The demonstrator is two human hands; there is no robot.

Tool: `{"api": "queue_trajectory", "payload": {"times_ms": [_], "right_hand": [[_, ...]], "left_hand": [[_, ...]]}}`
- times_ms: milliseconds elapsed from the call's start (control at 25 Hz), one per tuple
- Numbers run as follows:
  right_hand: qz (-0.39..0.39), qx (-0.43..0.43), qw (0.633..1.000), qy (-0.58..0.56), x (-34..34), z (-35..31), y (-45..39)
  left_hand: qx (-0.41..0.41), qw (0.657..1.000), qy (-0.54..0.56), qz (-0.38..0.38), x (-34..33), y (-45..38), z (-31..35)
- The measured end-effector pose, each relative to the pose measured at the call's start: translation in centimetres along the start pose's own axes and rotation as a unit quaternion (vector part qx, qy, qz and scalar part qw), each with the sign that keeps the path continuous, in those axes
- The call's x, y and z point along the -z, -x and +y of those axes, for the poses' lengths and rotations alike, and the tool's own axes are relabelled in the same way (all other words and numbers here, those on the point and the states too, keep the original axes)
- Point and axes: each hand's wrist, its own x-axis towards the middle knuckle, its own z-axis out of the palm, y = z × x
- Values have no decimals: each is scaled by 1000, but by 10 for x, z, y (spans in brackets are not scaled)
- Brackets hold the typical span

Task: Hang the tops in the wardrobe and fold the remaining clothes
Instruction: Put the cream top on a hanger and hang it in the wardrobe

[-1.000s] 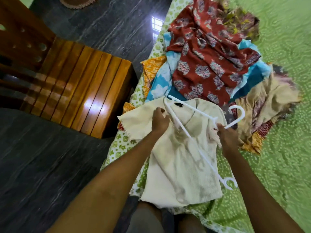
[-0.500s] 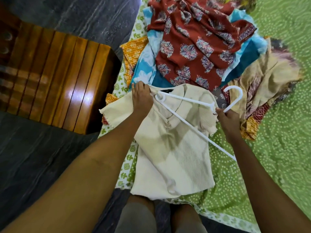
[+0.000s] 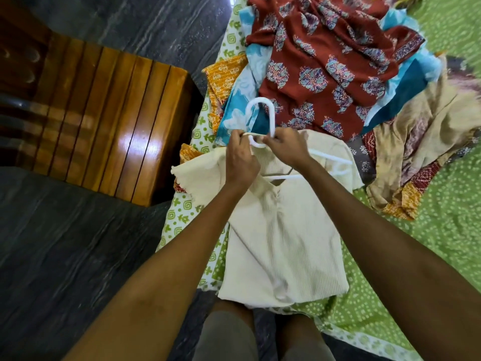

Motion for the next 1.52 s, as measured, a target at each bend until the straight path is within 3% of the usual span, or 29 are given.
{"api": "queue_trajectory", "payload": {"times_ms": [120, 160, 280, 400, 480, 560, 680, 800, 880, 960, 1080, 1200, 1360, 1520], "right_hand": [[-55, 14, 991, -121, -12, 0, -6], [-64, 7, 994, -93, -6, 9, -6], [-26, -32, 988, 151, 20, 61, 4], [50, -66, 987, 136, 26, 96, 25], [58, -38, 993, 99, 12, 95, 23], [54, -22, 993, 105, 3, 85, 12], [12, 45, 988, 148, 7, 77, 1], [-87, 113, 957, 251, 17, 82, 4], [-113, 119, 931, 325, 27, 85, 6], [-98, 110, 916, 373, 43, 90, 6], [-86, 132, 929, 336, 61, 109, 11], [-93, 129, 942, 295, 60, 118, 21], [-15, 115, 949, 295, 53, 111, 23], [8, 130, 931, 340, 55, 111, 21]], "left_hand": [[42, 999, -3, -11, 8, -3, -16], [41, 999, -5, -25, 9, -3, -22], [55, 997, 20, -56, 7, -6, -27], [76, 992, 82, -54, 5, -6, -20], [36, 996, 73, 25, 1, 0, -13], [-77, 994, 25, 68, -6, 3, -3], [-229, 969, -31, -89, -21, -7, 14], [-193, 911, -165, -324, -33, -30, 29], [-197, 885, -207, -368, -35, -40, 27], [-220, 900, -198, -321, -30, -44, 16], [-186, 949, -155, -203, -26, -39, -1], [-186, 954, -173, -161, -29, -30, 0], [-204, 961, -163, -88, -28, -24, 4], [-192, 971, -111, -93, -24, -27, -7]]}}
